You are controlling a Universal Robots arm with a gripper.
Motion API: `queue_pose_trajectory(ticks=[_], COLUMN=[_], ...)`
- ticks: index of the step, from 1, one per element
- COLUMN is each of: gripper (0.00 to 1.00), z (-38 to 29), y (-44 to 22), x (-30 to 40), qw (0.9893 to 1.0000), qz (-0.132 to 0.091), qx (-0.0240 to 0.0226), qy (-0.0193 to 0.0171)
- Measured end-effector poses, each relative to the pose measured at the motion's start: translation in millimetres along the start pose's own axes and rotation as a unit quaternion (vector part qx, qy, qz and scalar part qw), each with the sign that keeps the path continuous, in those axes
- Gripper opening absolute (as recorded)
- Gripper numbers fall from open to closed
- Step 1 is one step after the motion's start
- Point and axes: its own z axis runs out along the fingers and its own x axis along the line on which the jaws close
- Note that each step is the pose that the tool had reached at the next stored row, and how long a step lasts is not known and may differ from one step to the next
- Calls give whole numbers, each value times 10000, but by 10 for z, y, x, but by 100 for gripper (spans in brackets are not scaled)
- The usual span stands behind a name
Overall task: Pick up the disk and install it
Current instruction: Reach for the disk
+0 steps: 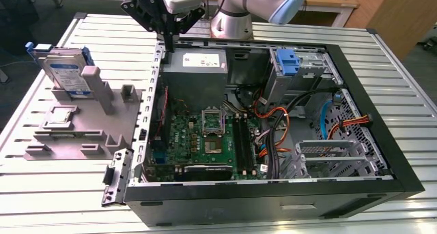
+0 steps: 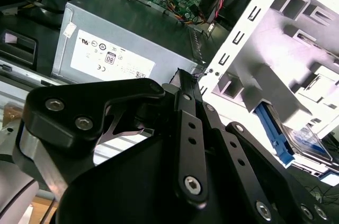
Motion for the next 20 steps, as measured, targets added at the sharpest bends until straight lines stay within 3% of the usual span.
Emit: queue_pose_trajectory(ticks=[20], gripper=[10], z=[5], y=[-4], x=[52], qw=[10000], qz=[0], qx=[0], qy=[0])
